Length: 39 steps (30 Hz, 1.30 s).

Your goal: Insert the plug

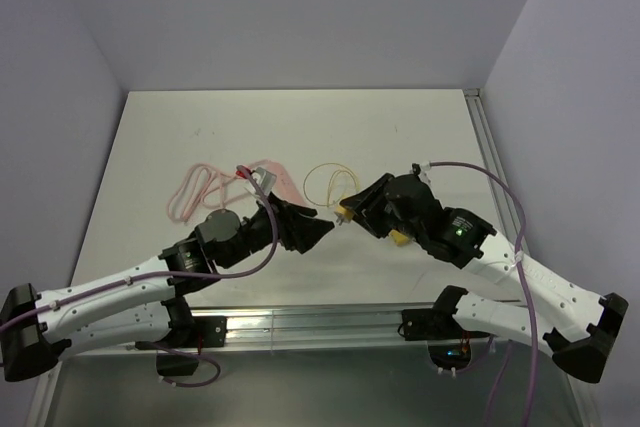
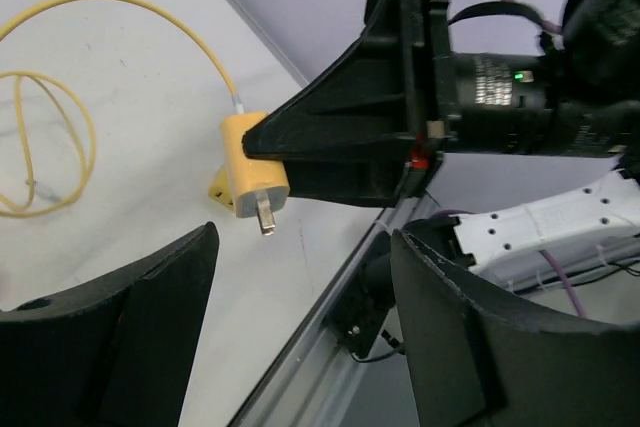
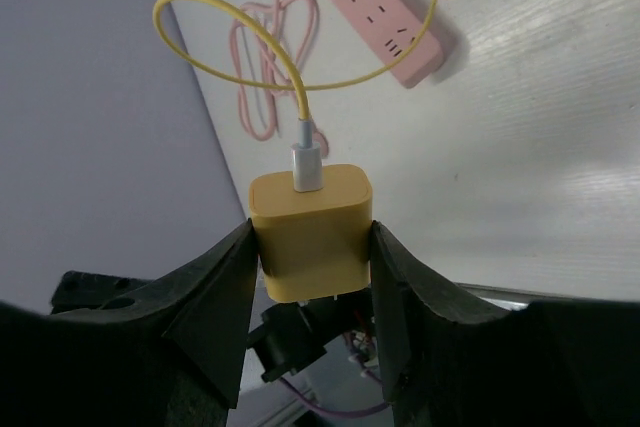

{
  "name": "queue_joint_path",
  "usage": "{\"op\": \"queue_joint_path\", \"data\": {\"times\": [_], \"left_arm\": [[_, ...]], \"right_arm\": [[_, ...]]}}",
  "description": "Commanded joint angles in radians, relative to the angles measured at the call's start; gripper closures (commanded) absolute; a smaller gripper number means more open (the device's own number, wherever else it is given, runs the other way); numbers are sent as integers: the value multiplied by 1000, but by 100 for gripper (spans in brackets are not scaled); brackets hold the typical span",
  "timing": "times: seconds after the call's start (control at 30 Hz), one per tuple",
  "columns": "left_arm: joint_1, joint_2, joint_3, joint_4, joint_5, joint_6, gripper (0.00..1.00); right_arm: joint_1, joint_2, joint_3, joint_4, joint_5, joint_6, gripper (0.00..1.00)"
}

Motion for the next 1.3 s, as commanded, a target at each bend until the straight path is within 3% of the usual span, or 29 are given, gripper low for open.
{"op": "queue_joint_path", "data": {"times": [0.0, 0.27, 0.57, 0.73, 0.83, 0.93, 0.97, 1.0, 1.03, 1.07, 1.17, 1.27], "left_arm": [[-43, 53, 38, 98, -124, 62, 24], [-91, 146, 93, 62, -233, 46, 27], [-91, 162, 102, 46, -268, 17, 42], [-91, 156, 93, 59, -289, 3, 43], [-91, 170, 115, 46, -289, 3, 53], [-91, 170, 115, 43, -280, 7, 73], [-91, 169, 115, 32, -282, 2, 92], [-91, 166, 118, 21, -286, -3, 100], [-91, 156, 116, 12, -289, -7, 100], [-91, 149, 116, 6, -286, -3, 100], [-90, 106, 115, -48, -282, -7, 100], [-57, 55, 107, -117, -189, -15, 100]], "right_arm": [[33, 13, 80, 33, 60, 117, 100], [99, 55, 133, 13, 111, 163, 100], [132, 65, 143, 16, 112, 180, 100], [153, 78, 153, 14, 109, 197, 100], [167, 75, 152, 17, 130, 208, 100], [173, 73, 161, 17, 132, 199, 100], [175, 73, 164, 20, 135, 180, 95], [175, 70, 164, 28, 137, 157, 89], [175, 69, 167, 40, 140, 131, 84], [173, 65, 169, 57, 134, 70, 66], [170, 43, 176, 100, 106, -109, 29], [152, -8, 199, 77, 84, -249, 17]]}}
